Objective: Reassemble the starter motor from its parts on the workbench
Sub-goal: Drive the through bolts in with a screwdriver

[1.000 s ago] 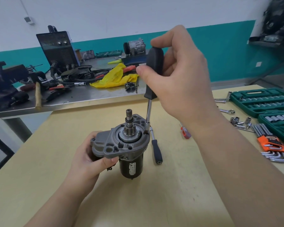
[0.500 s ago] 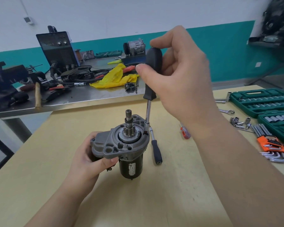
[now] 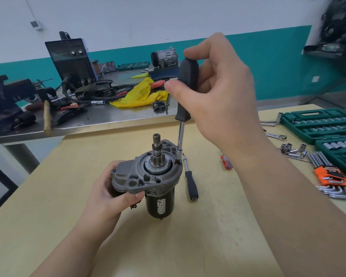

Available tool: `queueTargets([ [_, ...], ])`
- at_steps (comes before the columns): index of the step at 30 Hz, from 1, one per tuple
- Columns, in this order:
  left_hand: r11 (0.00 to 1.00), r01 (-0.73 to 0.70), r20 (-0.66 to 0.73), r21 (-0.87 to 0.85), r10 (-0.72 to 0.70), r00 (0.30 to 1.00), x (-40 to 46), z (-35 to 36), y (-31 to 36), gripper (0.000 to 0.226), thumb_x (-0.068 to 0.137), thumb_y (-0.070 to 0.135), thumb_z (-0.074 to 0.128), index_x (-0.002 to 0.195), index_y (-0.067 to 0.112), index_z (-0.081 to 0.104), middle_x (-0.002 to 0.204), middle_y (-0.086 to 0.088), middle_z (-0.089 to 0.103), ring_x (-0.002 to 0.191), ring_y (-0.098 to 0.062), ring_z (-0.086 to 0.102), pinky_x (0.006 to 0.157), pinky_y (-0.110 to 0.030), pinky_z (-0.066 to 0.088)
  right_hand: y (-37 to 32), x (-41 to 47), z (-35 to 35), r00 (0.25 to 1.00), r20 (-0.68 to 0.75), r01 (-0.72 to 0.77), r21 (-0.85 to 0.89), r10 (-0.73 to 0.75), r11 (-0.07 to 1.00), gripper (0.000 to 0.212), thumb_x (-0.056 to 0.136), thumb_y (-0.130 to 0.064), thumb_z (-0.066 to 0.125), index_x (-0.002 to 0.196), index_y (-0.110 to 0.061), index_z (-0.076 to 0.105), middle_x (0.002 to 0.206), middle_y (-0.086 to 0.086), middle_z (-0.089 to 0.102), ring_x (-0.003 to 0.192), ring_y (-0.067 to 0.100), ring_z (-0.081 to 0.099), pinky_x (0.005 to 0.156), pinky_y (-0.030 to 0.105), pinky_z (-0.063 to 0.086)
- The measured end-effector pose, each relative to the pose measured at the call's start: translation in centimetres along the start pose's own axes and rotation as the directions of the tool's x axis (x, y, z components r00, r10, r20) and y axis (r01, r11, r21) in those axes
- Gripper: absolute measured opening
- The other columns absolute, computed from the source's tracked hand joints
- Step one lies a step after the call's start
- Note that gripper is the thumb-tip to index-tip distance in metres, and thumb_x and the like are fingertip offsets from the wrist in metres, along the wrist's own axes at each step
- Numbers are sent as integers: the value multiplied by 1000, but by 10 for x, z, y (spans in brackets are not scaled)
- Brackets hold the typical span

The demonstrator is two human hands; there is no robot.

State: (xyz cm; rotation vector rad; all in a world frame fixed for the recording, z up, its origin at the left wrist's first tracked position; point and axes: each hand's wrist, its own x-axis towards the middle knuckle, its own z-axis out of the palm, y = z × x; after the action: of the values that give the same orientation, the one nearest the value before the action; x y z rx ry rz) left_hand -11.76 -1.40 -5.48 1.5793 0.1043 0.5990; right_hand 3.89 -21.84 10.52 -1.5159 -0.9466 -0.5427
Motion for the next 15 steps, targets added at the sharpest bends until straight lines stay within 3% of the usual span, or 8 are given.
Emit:
queueTargets([
  [4,1000,3,-2,-5,-3,1000,0,0,0,77,63,47,103,123,15,68,111,-30,69,90,-38,63,66,-38,55,-1,5,-8,953,296,-182,399,62,899,23,100,-13,68,117,-25,59,117,13,72,99,28,77,82,44,66],
  [6,1000,3,-3,-5,-3,1000,0,0,0,77,63,47,103,123,15,68,110,-31,68,89,-38,62,65,-37,54,-2,6,-12,926,374,-213,430,41,878,28,104,-3,62,123,-22,55,120,19,70,96,30,79,79,44,67],
  [8,1000,2,0,-5,-2,1000,0,0,0,77,63,47,103,124,15,68,112,-31,68,91,-39,63,67,-38,54,-1,5,-11,948,316,-160,343,47,926,33,100,-4,69,121,-25,55,105,12,71,86,27,78,75,42,67],
  [11,1000,-3,4,-7,3,1000,0,0,0,76,63,47,103,122,15,68,107,-27,70,86,-33,64,64,-35,54,0,1,-2,995,92,-53,80,45,995,37,90,-23,84,114,-29,58,78,-9,63,68,13,69,68,30,62],
  [13,1000,-8,2,-9,8,1000,0,1,1,74,63,48,103,121,15,69,103,-24,70,80,-29,62,60,-33,53,0,-1,1,1000,21,-14,-23,14,1000,38,88,-32,85,116,-25,60,75,-12,61,65,10,64,64,24,56],
  [15,1000,-9,1,-7,9,1000,0,2,2,74,62,48,103,119,16,69,103,-26,69,81,-30,62,60,-33,52,0,0,0,997,67,-33,59,29,998,33,91,-31,82,116,-25,60,83,-10,67,72,10,70,70,26,60],
])
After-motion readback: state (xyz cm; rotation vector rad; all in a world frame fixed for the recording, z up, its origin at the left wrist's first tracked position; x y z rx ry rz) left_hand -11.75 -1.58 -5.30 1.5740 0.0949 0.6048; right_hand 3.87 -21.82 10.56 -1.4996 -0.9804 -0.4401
